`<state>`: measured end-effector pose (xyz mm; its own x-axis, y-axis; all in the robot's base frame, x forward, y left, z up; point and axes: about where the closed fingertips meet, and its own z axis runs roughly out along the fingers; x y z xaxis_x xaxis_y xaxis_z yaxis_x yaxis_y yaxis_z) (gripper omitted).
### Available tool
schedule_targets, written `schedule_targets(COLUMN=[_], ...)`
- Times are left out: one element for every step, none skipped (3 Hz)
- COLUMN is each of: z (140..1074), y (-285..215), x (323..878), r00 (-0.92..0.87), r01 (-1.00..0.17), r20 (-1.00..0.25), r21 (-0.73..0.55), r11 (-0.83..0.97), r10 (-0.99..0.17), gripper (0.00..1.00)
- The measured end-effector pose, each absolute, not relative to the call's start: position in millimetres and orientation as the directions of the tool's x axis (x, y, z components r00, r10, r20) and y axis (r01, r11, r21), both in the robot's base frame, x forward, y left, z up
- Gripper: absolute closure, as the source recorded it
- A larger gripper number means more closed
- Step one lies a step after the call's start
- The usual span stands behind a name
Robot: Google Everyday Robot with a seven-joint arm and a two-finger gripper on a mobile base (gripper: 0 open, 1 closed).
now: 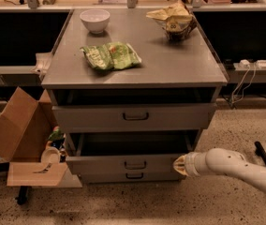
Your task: Close middle drawer
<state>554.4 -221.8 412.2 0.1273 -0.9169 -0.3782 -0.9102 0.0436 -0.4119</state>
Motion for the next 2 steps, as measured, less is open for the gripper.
schedule_targets(z=[415.0,415.0], y=[-217.2,-216.9], x=[569.4,567.5], r00=[0.145,0.145], r01=[-0.898,-0.898], r20=[-0.381,-0.381], r21=[-0.439,-0.439], r11=[0.041,0.041], r10=[-0.913,-0.913], gripper=[1.0,1.0])
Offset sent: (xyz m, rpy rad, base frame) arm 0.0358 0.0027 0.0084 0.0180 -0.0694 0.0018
